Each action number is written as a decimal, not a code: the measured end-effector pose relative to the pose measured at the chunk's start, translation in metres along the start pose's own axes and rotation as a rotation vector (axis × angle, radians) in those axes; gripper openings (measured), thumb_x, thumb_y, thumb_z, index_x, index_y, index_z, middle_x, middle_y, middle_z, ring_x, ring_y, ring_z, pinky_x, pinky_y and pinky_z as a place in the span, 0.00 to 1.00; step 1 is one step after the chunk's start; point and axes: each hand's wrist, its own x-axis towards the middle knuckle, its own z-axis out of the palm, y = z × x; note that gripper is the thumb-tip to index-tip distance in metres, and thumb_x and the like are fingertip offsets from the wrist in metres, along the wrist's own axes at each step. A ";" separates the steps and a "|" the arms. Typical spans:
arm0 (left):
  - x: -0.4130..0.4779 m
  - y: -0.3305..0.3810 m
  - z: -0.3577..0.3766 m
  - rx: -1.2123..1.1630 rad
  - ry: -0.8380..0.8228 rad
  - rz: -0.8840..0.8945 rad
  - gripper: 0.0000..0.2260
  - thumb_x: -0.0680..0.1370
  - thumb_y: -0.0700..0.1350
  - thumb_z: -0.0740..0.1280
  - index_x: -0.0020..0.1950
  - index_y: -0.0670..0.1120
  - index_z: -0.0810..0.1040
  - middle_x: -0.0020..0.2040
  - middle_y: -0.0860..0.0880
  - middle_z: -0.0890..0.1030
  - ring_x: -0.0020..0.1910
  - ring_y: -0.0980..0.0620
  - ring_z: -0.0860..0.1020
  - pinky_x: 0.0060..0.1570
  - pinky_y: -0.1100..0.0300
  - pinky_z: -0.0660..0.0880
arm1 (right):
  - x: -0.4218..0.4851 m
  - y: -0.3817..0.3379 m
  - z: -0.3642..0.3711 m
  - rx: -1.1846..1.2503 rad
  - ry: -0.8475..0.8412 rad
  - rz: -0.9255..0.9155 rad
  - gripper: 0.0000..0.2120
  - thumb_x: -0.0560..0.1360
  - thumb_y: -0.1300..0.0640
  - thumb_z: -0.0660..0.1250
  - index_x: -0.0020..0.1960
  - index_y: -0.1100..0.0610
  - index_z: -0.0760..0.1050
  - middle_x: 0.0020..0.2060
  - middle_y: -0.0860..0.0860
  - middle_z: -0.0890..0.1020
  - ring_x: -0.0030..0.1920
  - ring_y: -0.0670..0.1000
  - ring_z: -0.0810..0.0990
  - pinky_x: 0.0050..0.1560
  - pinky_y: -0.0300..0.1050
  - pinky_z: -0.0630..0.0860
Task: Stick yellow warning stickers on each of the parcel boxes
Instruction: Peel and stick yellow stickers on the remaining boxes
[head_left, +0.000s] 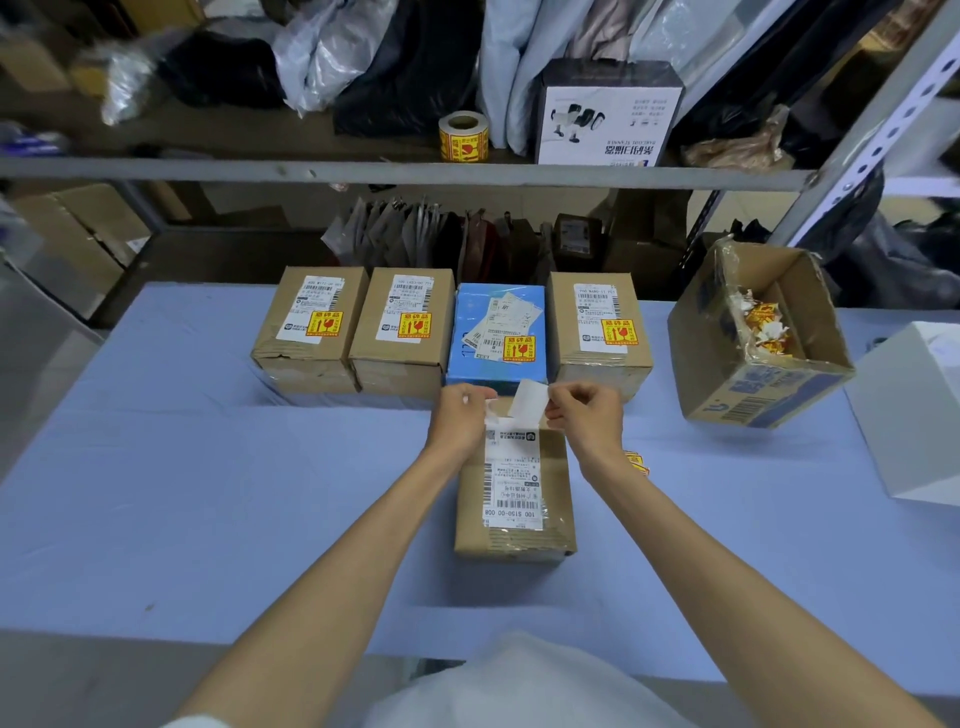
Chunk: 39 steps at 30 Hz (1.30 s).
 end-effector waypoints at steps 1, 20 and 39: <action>-0.002 0.000 -0.001 0.007 0.000 0.014 0.12 0.81 0.44 0.57 0.47 0.44 0.79 0.41 0.49 0.77 0.36 0.56 0.73 0.33 0.63 0.67 | -0.001 0.000 0.001 0.003 -0.005 0.001 0.12 0.76 0.61 0.66 0.35 0.54 0.78 0.32 0.53 0.81 0.36 0.50 0.80 0.43 0.49 0.81; -0.017 -0.008 -0.007 0.126 -0.086 0.053 0.12 0.80 0.40 0.53 0.57 0.50 0.73 0.57 0.40 0.79 0.52 0.47 0.77 0.47 0.55 0.73 | -0.013 0.000 0.004 -0.040 -0.013 0.015 0.08 0.76 0.60 0.66 0.40 0.60 0.80 0.35 0.54 0.82 0.36 0.50 0.81 0.39 0.42 0.80; -0.030 -0.001 0.011 0.531 0.045 0.406 0.02 0.75 0.46 0.69 0.45 0.52 0.76 0.41 0.55 0.80 0.45 0.54 0.78 0.44 0.56 0.75 | -0.023 -0.005 0.005 0.006 -0.082 0.006 0.07 0.72 0.61 0.66 0.40 0.60 0.83 0.34 0.55 0.84 0.38 0.53 0.83 0.41 0.46 0.81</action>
